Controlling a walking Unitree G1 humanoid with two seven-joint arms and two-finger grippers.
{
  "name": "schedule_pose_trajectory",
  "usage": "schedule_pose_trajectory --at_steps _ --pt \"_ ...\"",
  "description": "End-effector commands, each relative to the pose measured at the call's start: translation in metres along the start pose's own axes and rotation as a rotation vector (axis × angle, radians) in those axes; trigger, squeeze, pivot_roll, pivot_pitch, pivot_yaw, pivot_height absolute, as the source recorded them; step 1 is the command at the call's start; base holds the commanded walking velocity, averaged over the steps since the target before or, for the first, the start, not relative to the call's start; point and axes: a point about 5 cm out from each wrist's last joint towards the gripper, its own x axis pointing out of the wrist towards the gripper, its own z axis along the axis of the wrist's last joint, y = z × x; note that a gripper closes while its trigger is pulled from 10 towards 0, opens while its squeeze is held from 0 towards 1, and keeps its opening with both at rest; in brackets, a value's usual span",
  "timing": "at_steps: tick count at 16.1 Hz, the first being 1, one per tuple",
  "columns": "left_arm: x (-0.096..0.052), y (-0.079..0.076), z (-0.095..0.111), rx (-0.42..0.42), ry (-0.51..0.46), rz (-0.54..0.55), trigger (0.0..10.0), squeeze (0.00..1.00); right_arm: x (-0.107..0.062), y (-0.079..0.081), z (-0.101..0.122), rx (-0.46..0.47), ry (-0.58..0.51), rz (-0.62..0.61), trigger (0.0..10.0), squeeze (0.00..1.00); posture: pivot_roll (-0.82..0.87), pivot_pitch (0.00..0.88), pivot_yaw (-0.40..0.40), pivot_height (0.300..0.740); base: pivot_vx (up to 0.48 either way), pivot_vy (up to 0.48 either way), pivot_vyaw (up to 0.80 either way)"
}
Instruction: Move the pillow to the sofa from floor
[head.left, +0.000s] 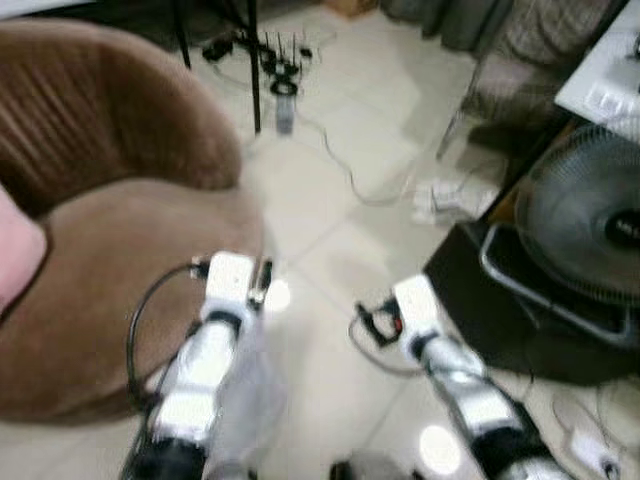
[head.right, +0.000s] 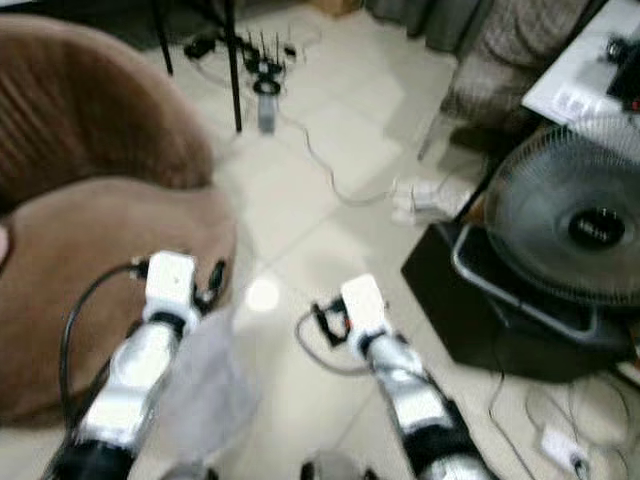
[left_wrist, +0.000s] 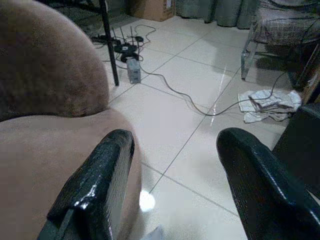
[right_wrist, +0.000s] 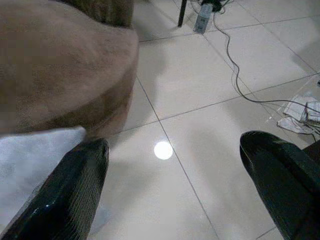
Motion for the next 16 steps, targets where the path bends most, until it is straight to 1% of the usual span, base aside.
schedule_pose_trajectory --at_steps 1,2,5,6,10,13,15,16 --pt "-0.0022 0.0001 -0.0030 0.018 0.012 0.005 10.0 0.00 0.0007 0.0008 0.0009 0.023 0.007 0.009 10.0 0.09 -0.04 0.177 -0.142 0.740 0.000 0.000 0.75" --pt "-0.0020 -0.0002 -0.0024 0.013 0.008 0.007 10.0 0.00 0.0003 0.0006 0.0004 0.028 0.011 0.010 10.0 0.00 -0.04 0.178 -0.143 0.740 0.000 0.000 0.75" --pt "-0.0019 -0.0016 -0.0017 0.013 0.004 0.000 10.0 0.00 -0.0002 -0.0003 0.0009 0.021 0.007 0.006 10.0 0.00 -0.04 0.180 -0.145 0.740 0.000 0.000 0.75" --pt "-0.0017 -0.0047 -0.0007 0.013 -0.002 -0.011 10.0 0.00 -0.0002 -0.0013 0.0020 0.014 0.005 0.003 10.0 0.00 -0.04 0.181 -0.147 0.740 0.000 0.000 0.74" --pt "-0.0008 -0.0082 0.0017 0.033 -0.015 -0.020 10.0 0.00 -0.0001 -0.0049 0.0050 0.008 -0.005 -0.015 10.0 0.00 -0.04 0.181 -0.149 0.740 0.000 0.000 0.73" --pt "-0.0002 -0.0094 0.0042 0.015 -0.027 -0.015 10.0 0.00 0.0006 -0.0056 0.0067 0.005 -0.009 -0.019 10.0 0.01 -0.04 0.178 -0.148 0.740 0.000 -0.477 0.73" --pt "0.0004 -0.0098 0.0050 0.013 -0.027 -0.014 10.0 0.00 0.0008 -0.0051 0.0070 -0.001 -0.009 -0.014 10.0 0.01 -0.04 0.178 -0.148 0.740 0.347 -0.324 0.73" --pt "0.0007 -0.0095 0.0045 0.008 -0.025 -0.014 10.0 0.00 0.0007 -0.0047 0.0065 0.001 -0.007 -0.012 10.0 0.02 -0.04 0.173 -0.148 0.740 0.480 0.000 0.73"
